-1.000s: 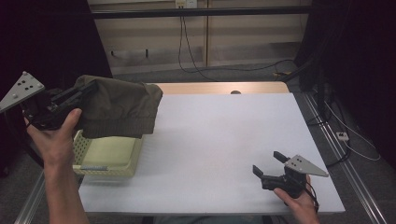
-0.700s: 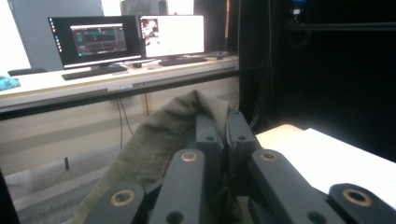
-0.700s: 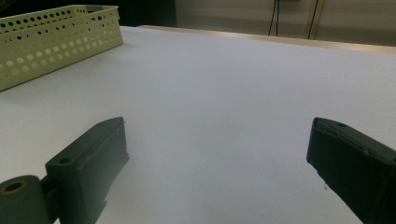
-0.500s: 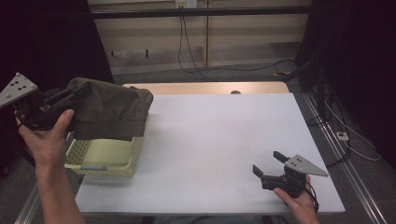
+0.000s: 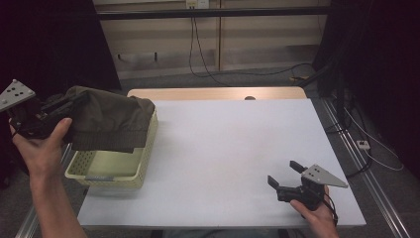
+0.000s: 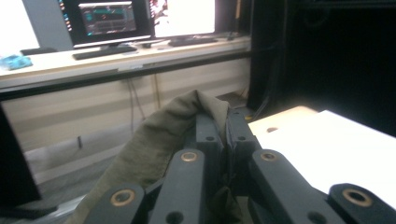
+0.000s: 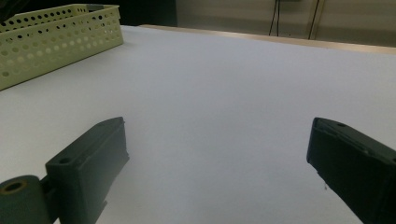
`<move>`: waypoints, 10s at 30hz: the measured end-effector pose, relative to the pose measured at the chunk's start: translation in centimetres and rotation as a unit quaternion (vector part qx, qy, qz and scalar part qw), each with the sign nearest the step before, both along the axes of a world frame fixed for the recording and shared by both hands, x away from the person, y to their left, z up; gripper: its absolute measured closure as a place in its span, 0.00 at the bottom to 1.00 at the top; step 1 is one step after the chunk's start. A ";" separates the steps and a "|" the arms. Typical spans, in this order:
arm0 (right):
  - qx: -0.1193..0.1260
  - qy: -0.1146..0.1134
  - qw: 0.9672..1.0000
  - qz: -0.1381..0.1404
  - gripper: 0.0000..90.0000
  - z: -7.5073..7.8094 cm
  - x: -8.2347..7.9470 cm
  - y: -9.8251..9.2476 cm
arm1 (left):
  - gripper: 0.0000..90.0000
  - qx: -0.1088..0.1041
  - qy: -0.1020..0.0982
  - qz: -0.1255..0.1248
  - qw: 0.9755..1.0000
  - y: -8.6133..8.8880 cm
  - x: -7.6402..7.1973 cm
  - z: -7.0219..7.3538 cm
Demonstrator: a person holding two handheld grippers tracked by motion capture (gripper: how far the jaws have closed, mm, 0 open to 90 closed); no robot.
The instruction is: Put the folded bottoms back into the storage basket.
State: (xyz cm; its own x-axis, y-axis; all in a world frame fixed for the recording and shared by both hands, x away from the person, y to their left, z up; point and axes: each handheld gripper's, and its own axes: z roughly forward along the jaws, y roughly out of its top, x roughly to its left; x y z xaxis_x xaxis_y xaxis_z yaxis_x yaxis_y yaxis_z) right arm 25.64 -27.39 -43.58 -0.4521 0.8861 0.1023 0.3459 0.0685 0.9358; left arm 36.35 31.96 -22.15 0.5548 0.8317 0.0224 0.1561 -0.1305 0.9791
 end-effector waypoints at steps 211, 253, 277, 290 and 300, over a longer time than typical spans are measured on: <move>-0.003 0.004 1.000 0.011 0.05 -0.2 0.3 0.5 | 1.00 0.221 0.374 0.147 0.889 0.5 14.4 -20.5; 0.012 0.012 1.000 0.009 0.05 -0.3 0.4 0.0 | 0.54 0.028 0.234 0.127 0.963 3.4 12.0 -15.9; 0.006 0.008 1.000 -0.006 0.06 -0.1 0.4 0.1 | 0.06 -0.024 0.190 0.069 0.979 4.3 10.2 -14.8; 0.002 0.011 1.000 -0.003 0.06 -0.2 0.5 0.2 | 0.05 -0.006 0.164 0.042 0.986 4.3 7.1 -13.3; 0.003 0.012 1.000 -0.001 0.06 -0.3 0.7 0.3 | 0.04 0.017 0.163 0.036 0.986 3.7 5.3 -12.8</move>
State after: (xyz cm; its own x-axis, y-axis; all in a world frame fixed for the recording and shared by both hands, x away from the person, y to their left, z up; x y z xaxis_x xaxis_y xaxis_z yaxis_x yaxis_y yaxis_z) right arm 26.31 -27.08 -43.86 -0.4477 0.8863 0.1189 0.3687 0.0618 0.9275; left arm 41.68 35.63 -34.96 0.4775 0.8706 -0.1183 0.4720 -0.1406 0.8703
